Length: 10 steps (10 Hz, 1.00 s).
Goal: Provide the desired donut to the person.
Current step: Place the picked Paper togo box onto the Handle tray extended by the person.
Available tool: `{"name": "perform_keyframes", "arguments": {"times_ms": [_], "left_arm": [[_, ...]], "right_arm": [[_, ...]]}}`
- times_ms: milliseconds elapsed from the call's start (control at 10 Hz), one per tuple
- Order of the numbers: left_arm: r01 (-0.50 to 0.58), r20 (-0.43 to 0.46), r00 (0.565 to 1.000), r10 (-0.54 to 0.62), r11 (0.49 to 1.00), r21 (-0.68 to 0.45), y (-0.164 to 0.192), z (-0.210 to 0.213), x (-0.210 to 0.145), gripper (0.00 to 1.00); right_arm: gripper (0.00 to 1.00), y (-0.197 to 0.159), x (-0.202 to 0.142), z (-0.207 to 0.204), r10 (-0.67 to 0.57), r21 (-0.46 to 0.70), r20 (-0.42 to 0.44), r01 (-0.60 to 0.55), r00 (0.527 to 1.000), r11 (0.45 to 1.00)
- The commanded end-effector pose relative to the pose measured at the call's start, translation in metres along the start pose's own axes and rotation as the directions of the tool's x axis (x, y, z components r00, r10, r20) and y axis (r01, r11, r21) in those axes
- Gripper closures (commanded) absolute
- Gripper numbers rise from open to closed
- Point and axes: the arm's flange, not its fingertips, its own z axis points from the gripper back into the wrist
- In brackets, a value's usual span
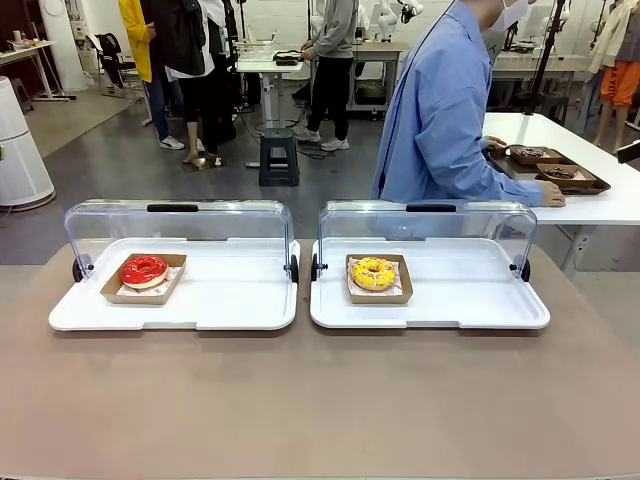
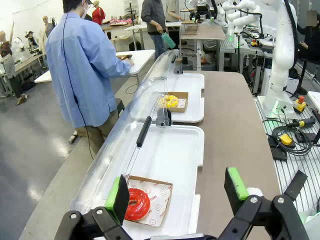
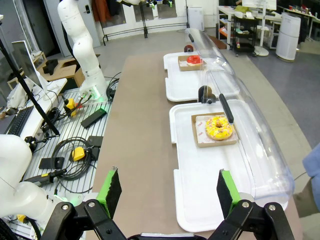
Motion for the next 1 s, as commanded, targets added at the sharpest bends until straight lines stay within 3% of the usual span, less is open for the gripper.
{"name": "perform_keyframes", "arguments": {"times_ms": [0,900], "left_arm": [[0.003,0.002,1.0,-0.003,1.0,0.005,-0.001,0.0024,0.0005,0.0],[0.003,0.002,1.0,-0.003,1.0,0.005,-0.001,0.0024,0.0005,0.0]], "right_arm": [[0.0,-0.0011,0.0016,0.0012,0.004,0.006,0.007,-0.004,1.0,1.0],[0.0,-0.0011,0.0016,0.0012,0.004,0.006,0.007,-0.004,1.0,1.0]]}}
